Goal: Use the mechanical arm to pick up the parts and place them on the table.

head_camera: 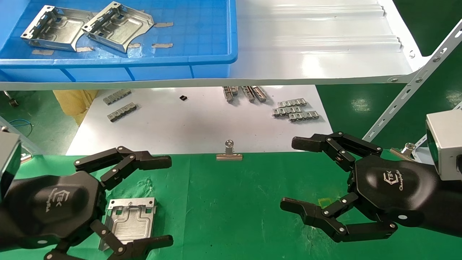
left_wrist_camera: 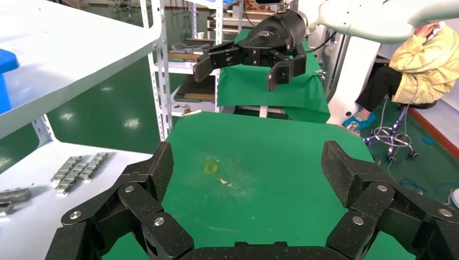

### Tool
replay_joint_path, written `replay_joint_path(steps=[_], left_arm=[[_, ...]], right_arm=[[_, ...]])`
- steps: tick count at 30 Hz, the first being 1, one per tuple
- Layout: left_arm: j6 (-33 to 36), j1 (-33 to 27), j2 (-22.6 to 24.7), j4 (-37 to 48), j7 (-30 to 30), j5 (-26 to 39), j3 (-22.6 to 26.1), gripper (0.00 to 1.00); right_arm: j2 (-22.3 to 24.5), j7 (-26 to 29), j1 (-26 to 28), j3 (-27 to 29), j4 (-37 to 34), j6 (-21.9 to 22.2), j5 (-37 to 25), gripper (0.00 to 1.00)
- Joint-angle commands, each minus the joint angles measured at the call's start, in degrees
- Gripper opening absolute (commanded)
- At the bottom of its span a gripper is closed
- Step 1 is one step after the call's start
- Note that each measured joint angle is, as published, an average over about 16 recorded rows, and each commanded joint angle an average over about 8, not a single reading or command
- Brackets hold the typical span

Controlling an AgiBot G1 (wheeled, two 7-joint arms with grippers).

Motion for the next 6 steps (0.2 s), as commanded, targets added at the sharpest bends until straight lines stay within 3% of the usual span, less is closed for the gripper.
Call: replay_joint_path(steps=[1,6], left_arm=[[0.0,-0.1,0.0,0.1,0.1,0.0,0.1,1.00],[0.0,-0.2,0.0,0.3,0.1,0.0,0.3,1.00]], right_arm=[[0.0,0.0,0.0,0.0,0.0,0.0,0.0,1.00],[0.0,0.0,0.0,0.0,0.0,0.0,0.0,1.00]])
